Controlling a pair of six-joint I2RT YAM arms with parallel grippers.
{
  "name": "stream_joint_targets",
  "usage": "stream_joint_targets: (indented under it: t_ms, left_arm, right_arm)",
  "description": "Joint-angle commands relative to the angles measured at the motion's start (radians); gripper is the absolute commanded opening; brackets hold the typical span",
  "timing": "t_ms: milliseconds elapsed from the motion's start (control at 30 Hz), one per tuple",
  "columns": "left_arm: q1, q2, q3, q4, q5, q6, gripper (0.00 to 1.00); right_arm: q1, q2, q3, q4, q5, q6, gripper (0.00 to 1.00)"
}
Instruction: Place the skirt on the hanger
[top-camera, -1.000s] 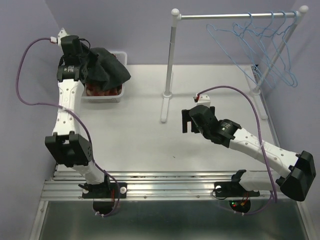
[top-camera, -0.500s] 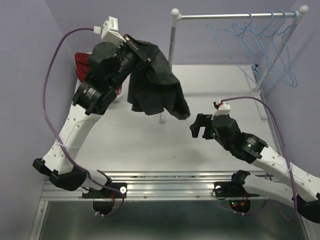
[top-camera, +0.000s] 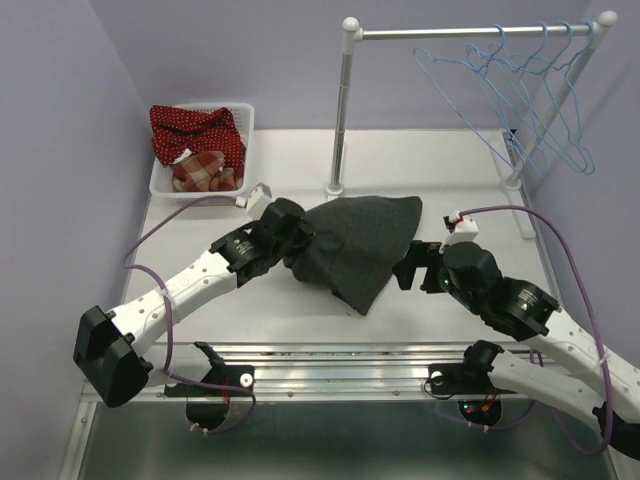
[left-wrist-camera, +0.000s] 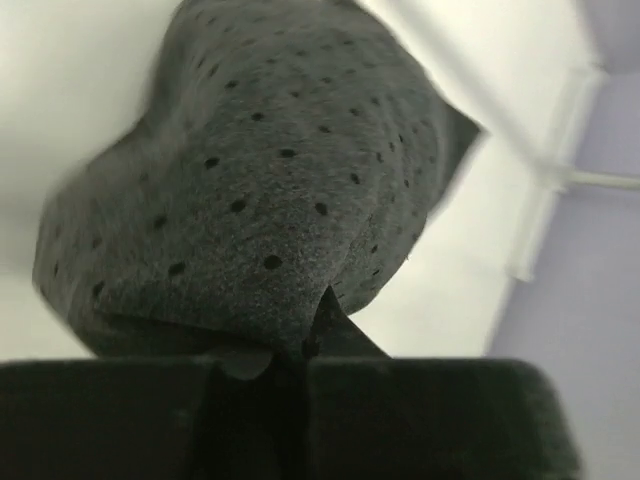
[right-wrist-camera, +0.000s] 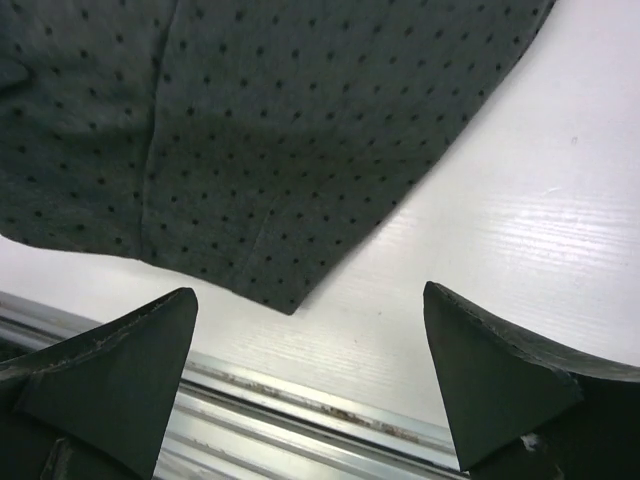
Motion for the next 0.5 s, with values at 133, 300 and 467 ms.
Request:
stream_joint_targets:
  t_ms: [133, 300, 467]
  left_arm:
    - [0.130, -0.097, -0.287, -0.221, -0.038, -0.213, 0.92]
    - [0.160, -0.158, -0.249, -0.325, -0.138, -0.179, 0.99]
    - [0.174, -0.239, -0.292, -0.407, -0.106, -0.135, 0.99]
  right_arm:
    - [-0.006, 0.211, -0.022, 0.001, -0.236, -0.072, 1.00]
    - [-0.006, 0.308, -0.055, 0.064, -0.338, -0.076, 1.00]
    - [-0.006, 0.358, -0.123, 0.121, -0.399, -0.037, 1.00]
